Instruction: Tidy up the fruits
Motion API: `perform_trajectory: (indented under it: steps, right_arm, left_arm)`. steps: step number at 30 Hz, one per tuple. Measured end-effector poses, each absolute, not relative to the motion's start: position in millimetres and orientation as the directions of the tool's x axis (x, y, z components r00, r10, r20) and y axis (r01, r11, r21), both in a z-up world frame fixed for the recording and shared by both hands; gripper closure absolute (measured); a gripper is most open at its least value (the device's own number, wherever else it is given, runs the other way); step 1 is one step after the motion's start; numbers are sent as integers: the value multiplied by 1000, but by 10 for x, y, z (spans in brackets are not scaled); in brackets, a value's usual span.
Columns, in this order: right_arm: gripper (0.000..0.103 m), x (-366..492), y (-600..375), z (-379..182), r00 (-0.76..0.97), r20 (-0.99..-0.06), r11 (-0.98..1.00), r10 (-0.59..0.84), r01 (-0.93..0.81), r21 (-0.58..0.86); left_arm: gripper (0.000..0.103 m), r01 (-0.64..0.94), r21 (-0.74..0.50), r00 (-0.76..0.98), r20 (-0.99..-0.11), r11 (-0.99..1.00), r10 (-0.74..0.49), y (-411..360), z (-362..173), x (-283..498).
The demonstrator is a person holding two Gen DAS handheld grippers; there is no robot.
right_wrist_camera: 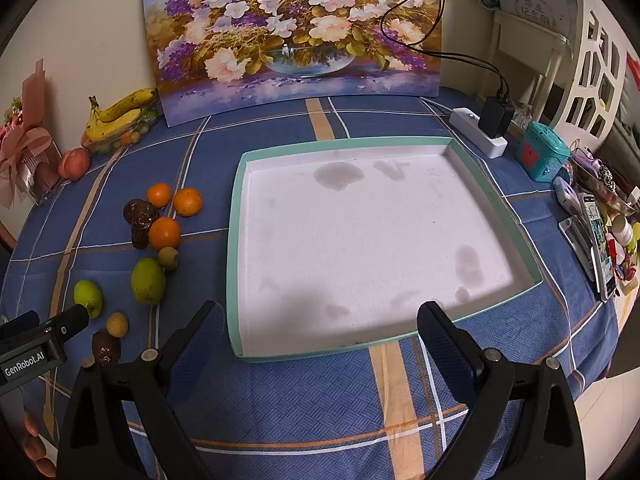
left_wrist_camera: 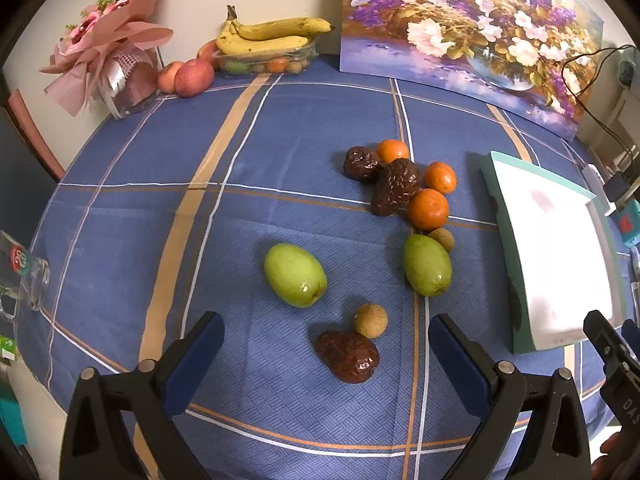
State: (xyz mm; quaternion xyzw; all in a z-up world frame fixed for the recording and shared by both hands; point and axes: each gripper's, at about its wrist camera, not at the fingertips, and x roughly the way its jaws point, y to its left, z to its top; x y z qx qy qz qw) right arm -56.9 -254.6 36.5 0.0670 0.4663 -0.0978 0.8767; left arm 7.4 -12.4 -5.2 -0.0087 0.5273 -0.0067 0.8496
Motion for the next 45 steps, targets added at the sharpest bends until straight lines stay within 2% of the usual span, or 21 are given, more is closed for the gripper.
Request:
perform_trajectory:
  steps: [21,35,40,43,45]
  right_arm:
    - [6,-566,-2528,351,543,-833,973,-109,229,22]
    - [6,-534,-2494,326,538,-836,976,-105,219,19]
    - [6,-427,-2434,401,564,-824,982,-55,181,59]
    - [6,-316,-2396,448,577,-817,981,-2,161,111]
    - [6,-227,-2365,462,581,-813,980,25,144,134]
  left_arm:
    - [0,-9,-24,443,-896,1000,-18,-92,-53,71]
    - [0,-100,-72,497,-867,992,-13,80,14,79]
    - [0,-140,-71,521,-853,988,12,206,44,155]
    - [0,-111,-151,508,-858,982,-75,267,34,256]
    - [0,-119,-155,515,-854,981,-73,284,66,294]
